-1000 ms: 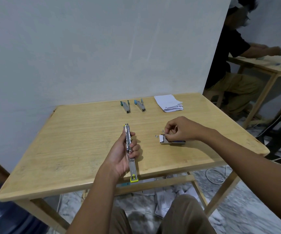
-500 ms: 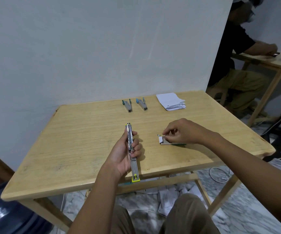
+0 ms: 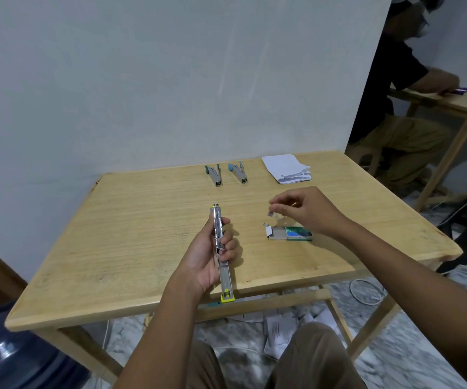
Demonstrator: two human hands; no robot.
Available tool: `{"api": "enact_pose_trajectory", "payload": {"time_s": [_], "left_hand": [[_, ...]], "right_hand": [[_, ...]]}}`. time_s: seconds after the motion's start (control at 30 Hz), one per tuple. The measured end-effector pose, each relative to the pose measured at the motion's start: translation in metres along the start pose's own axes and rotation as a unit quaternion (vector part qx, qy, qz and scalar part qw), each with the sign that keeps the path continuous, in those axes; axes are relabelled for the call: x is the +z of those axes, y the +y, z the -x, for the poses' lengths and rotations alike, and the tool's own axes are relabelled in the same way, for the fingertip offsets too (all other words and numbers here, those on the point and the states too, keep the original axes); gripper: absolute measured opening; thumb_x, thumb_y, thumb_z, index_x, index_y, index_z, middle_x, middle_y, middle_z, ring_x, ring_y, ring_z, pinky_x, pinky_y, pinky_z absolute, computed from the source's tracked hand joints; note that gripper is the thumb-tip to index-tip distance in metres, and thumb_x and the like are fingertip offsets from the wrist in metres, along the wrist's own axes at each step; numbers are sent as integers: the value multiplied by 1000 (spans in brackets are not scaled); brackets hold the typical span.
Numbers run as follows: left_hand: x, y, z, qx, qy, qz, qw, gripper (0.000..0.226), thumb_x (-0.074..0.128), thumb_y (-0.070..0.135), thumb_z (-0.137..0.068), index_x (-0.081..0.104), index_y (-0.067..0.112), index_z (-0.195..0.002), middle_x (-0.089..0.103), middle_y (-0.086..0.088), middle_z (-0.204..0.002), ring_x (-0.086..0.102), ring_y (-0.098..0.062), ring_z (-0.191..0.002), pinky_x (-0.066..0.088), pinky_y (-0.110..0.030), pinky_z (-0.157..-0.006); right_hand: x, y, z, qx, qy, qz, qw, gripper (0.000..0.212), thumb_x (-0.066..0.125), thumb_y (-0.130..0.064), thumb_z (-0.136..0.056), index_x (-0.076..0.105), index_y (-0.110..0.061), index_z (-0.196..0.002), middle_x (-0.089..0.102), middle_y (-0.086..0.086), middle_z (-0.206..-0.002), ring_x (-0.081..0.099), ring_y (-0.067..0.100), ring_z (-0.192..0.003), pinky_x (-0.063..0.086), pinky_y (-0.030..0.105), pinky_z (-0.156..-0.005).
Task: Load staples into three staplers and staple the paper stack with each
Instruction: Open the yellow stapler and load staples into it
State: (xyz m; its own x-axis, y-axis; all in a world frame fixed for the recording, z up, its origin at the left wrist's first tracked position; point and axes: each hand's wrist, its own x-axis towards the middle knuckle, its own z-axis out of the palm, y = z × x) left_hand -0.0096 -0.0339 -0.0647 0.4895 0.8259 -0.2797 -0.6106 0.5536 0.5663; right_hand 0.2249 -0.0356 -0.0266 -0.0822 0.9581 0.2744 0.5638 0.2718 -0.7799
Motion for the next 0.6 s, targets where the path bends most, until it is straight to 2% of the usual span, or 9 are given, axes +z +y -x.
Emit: {"api": "enact_pose_trajectory", "payload": {"time_s": [0.1,0.17,0.27,0.4,0.47,0.6], "left_hand": [[-3,-1,-2,-10,-7,2,1000,35,52,45,-97,58,13,-83,36,0,-55,31,-10,-44,27,-17,-34],[-8,0,-6,-23,-15,0,1000,37,55,48,-95,57,14,-81,36,0,-56,30,-10,-44,28,-18,-35],[-13,-1,-9,-54,-27,-25,998,50,57,58,-91,55,14,-67,34,0,-57,31,-10,-41,29,-20,-39],[-13,0,-9,-68,-33,-53,996,59,53,63,-90,44,13,-60,37,-1,-52,34,-11,-36,31,-20,-40],[-13,0,-9,-70,-32,-54,996,61,51,63,-91,40,12,-60,37,-2,-51,34,-12,-36,32,-20,-39],[-13,0,-10,-59,-22,-48,997,58,49,60,-93,43,13,-61,39,-2,-51,34,-11,-37,27,-20,-41]], "right_hand": [[18,-22,-1,-17,-11,-35,999,14,76,-23,-85,78,-18,-97,77,-8,-91,71,12,-83,57,24,-76],[33,-34,-2,-39,-27,-30,998,16,77,-24,-83,78,-18,-98,77,-5,-90,71,13,-85,55,23,-76],[53,-43,-4,-70,-42,-7,997,14,78,-25,-83,79,-21,-97,75,-10,-86,68,10,-81,51,19,-72],[68,-44,-8,-80,-41,38,995,13,75,-35,-83,78,-32,-95,74,-18,-85,64,7,-78,53,36,-75],[72,-44,-10,-77,-37,55,995,13,74,-36,-83,78,-33,-95,74,-18,-86,63,4,-79,53,38,-77],[75,-45,-12,-83,-36,88,992,12,72,-38,-85,77,-36,-96,73,-17,-90,63,4,-83,51,39,-78]]}}
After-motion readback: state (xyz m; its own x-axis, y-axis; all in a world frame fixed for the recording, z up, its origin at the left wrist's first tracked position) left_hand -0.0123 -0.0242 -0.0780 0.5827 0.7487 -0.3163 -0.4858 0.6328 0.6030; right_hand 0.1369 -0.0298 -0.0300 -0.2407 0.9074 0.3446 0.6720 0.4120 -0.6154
